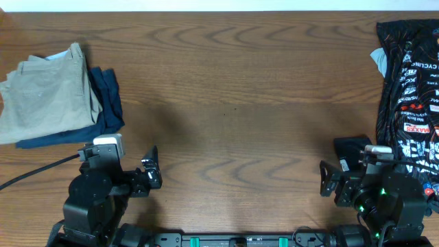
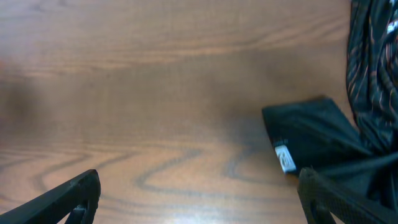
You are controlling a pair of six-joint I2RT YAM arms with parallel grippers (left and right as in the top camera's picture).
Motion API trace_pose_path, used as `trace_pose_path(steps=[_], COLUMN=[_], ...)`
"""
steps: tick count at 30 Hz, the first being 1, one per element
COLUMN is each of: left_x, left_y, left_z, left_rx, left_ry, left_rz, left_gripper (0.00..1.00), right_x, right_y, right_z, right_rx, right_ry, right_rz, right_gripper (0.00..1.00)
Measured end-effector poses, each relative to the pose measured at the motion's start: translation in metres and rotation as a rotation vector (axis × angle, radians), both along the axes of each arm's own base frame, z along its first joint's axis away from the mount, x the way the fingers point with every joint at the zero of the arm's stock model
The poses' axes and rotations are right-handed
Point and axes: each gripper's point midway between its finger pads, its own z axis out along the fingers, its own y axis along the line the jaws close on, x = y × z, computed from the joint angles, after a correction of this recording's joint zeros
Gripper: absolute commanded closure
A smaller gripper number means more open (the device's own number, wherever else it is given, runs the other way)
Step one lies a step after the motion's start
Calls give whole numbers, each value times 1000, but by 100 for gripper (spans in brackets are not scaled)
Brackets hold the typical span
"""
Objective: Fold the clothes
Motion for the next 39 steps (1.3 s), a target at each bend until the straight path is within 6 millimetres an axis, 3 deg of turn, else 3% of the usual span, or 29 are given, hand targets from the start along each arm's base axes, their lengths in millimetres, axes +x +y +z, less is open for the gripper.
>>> trace_pose_path(steps=[8, 27, 33, 39], left_x=[0, 0, 0, 0], left_y=[0, 0, 0, 0], left_z=[0, 0, 0, -2], left_rx=[0, 0, 0, 2], left_ry=[0, 0, 0, 5], left_rz=[0, 0, 0, 0], left_gripper=[3, 2, 2, 2], right_x=[-14, -14, -7, 15], right_y=[-1, -2, -2, 2], right_z=[-15, -15, -4, 1], right_rx=[-7, -8, 0, 9], right_ry=[83, 71, -63, -297], right_rz=[-1, -3, -6, 17], right_gripper=[1, 1, 1, 1])
